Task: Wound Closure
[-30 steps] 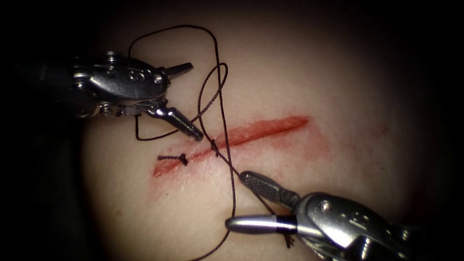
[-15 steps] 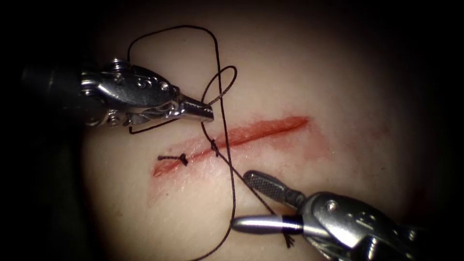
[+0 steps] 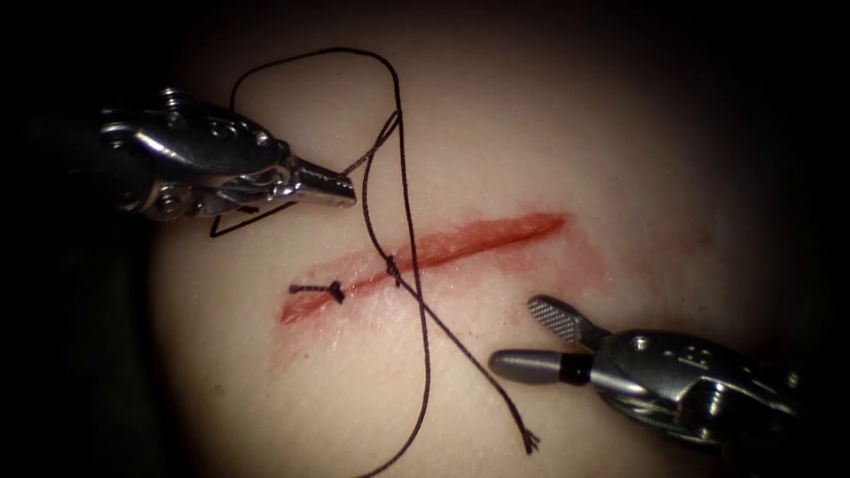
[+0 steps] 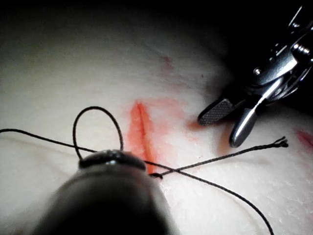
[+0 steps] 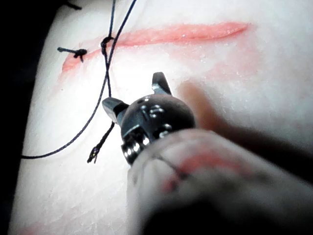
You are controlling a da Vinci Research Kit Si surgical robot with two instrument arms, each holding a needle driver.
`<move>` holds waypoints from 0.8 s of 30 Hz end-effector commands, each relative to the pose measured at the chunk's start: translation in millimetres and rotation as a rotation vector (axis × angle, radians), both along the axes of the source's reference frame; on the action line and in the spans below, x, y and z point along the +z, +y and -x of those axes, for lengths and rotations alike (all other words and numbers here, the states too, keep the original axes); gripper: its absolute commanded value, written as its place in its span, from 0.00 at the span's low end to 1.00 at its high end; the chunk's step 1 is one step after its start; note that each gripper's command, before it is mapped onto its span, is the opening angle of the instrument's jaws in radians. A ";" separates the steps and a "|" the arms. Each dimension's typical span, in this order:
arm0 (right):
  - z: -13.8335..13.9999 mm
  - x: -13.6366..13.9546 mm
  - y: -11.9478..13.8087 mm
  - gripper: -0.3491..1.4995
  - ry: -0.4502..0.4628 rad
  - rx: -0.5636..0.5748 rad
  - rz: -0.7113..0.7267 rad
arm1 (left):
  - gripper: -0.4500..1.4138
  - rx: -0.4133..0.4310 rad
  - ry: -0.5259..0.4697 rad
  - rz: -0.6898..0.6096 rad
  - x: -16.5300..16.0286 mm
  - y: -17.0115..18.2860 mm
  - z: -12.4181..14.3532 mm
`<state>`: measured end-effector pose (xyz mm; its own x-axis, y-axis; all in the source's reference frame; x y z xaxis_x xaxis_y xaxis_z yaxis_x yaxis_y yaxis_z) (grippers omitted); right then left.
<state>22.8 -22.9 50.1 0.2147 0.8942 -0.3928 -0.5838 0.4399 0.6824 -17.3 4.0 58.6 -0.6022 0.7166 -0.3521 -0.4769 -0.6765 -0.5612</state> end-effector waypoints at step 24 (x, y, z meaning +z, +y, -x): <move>-5.4 -2.6 1.1 0.42 -0.075 -0.323 -0.253 | 0.00 -0.008 0.013 0.016 1.6 0.1 0.4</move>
